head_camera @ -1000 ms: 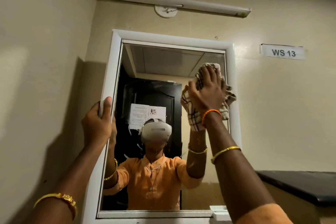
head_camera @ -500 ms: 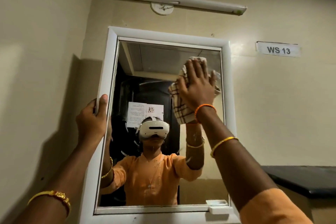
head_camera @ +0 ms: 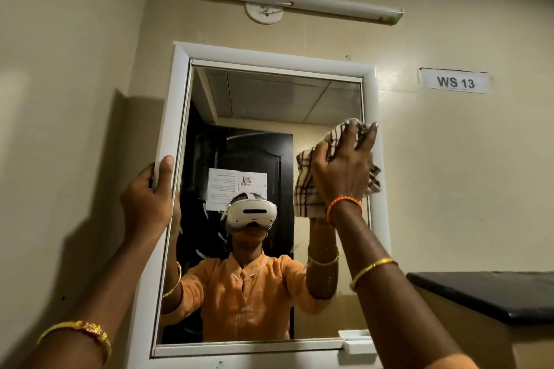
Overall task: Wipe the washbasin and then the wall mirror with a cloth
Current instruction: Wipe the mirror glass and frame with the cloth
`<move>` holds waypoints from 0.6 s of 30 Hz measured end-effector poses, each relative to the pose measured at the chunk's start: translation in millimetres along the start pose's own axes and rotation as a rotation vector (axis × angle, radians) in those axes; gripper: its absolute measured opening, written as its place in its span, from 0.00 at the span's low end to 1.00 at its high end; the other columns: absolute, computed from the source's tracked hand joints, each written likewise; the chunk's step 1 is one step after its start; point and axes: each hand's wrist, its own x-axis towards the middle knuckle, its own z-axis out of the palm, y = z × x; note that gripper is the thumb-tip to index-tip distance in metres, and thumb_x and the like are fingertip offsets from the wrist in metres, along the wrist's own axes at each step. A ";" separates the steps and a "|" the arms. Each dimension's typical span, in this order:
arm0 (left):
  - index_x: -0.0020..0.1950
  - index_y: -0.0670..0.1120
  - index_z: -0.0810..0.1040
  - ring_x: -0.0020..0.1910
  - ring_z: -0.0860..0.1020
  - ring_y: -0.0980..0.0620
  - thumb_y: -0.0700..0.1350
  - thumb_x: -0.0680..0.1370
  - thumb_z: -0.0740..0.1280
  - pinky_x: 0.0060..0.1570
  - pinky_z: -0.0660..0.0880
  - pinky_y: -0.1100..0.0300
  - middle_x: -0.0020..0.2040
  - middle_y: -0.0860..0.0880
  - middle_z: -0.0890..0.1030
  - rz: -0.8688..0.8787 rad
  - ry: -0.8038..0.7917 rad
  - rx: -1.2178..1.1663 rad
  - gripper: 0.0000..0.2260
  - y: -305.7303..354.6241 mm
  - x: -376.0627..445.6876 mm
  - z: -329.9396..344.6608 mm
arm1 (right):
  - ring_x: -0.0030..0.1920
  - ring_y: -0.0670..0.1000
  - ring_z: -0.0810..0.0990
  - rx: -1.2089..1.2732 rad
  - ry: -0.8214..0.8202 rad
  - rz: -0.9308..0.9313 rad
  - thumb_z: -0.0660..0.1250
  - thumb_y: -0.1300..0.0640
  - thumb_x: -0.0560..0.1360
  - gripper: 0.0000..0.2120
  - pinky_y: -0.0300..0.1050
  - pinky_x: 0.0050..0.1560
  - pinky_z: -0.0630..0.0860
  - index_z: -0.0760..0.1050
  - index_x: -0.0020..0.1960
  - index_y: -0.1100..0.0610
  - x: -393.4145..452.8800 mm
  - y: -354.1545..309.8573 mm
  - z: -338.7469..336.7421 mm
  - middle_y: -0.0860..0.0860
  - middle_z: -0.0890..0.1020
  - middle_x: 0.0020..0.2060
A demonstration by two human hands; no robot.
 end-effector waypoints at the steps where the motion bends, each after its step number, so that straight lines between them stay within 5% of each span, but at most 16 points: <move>1: 0.34 0.46 0.67 0.28 0.67 0.54 0.55 0.80 0.58 0.29 0.64 0.70 0.27 0.52 0.68 0.002 -0.005 -0.001 0.18 0.2 -0.4 0.2 | 0.72 0.63 0.62 0.020 0.003 0.012 0.59 0.45 0.72 0.35 0.56 0.69 0.65 0.56 0.75 0.58 13.0 -4.9 -0.1 0.61 0.52 0.76; 4: 0.35 0.45 0.68 0.30 0.67 0.54 0.54 0.80 0.59 0.32 0.62 0.59 0.27 0.53 0.68 -0.015 -0.016 -0.024 0.18 1.1 0.0 0.4 | 0.73 0.62 0.61 0.033 -0.053 -0.020 0.61 0.45 0.72 0.38 0.56 0.71 0.63 0.54 0.76 0.60 48.8 -21.7 2.8 0.61 0.54 0.76; 9: 0.36 0.44 0.72 0.34 0.71 0.50 0.56 0.80 0.58 0.38 0.65 0.58 0.29 0.51 0.71 -0.089 -0.014 -0.050 0.20 0.1 1.5 1.4 | 0.74 0.58 0.59 0.064 -0.135 -0.196 0.62 0.44 0.71 0.34 0.51 0.72 0.62 0.59 0.74 0.55 72.7 -59.7 18.0 0.55 0.55 0.77; 14: 0.29 0.45 0.62 0.31 0.68 0.46 0.61 0.80 0.51 0.37 0.64 0.55 0.28 0.46 0.66 -0.329 0.002 -0.081 0.26 8.9 2.4 -4.1 | 0.76 0.54 0.56 0.088 -0.191 -0.443 0.61 0.44 0.72 0.35 0.47 0.75 0.52 0.58 0.75 0.58 38.4 -108.5 44.9 0.56 0.57 0.76; 18: 0.30 0.49 0.58 0.28 0.60 0.52 0.64 0.79 0.46 0.32 0.57 0.57 0.29 0.49 0.61 -0.426 -0.055 -0.122 0.24 10.0 2.0 -8.2 | 0.76 0.52 0.55 0.033 -0.216 -0.553 0.59 0.43 0.74 0.33 0.48 0.75 0.51 0.59 0.75 0.56 0.6 -148.9 68.2 0.54 0.59 0.76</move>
